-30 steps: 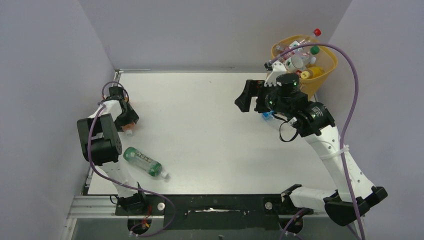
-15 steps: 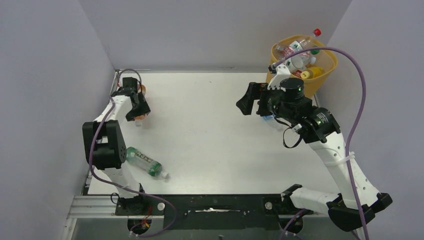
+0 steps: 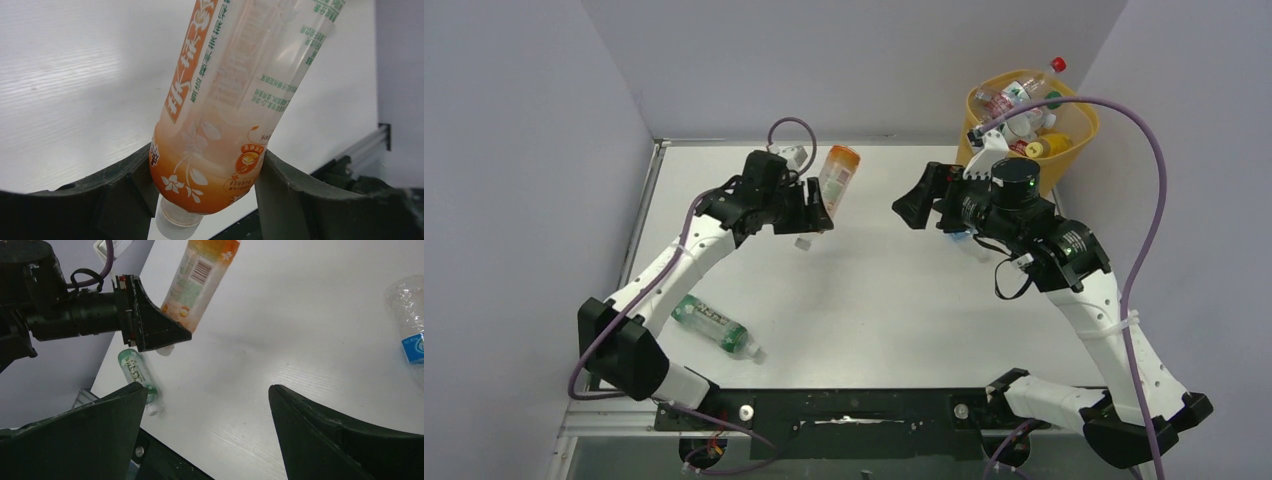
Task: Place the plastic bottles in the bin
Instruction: Pick up the plastic bottle at the center of the board, then place the plastic bottle in the trash bin.
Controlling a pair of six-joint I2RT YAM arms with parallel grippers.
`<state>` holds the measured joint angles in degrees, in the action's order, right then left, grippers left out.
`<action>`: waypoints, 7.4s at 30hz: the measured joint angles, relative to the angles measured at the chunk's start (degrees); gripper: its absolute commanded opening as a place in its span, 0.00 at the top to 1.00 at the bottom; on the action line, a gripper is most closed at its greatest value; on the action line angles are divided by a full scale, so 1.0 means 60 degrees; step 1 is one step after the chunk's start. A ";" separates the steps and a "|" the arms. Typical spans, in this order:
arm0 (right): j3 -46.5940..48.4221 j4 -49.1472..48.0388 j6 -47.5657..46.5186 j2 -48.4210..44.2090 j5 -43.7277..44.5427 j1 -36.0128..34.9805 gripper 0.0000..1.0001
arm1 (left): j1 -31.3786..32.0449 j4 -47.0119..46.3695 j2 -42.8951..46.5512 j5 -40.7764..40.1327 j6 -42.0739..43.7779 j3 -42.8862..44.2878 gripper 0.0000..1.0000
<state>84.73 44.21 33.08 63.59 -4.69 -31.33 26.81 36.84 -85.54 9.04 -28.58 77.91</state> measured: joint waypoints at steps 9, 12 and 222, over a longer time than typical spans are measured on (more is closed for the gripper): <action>0.0240 -0.0339 0.0627 -0.0022 -0.0331 0.0000 0.02 | 0.1807 -0.1064 0.1042 0.1413 -0.1300 -0.0095 0.58; 0.0364 -0.0474 0.0780 0.0007 -0.0331 0.0000 0.02 | 0.2175 -0.1421 0.1308 0.1636 -0.1661 -0.0208 0.58; 0.4379 -0.7384 -0.6014 0.6823 0.9198 0.5530 0.35 | 0.0382 -0.0481 0.3829 0.1891 -0.0452 -0.1996 0.13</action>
<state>111.00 -0.10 -3.01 104.53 50.50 1.85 29.10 33.95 -62.57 20.38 -31.29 65.93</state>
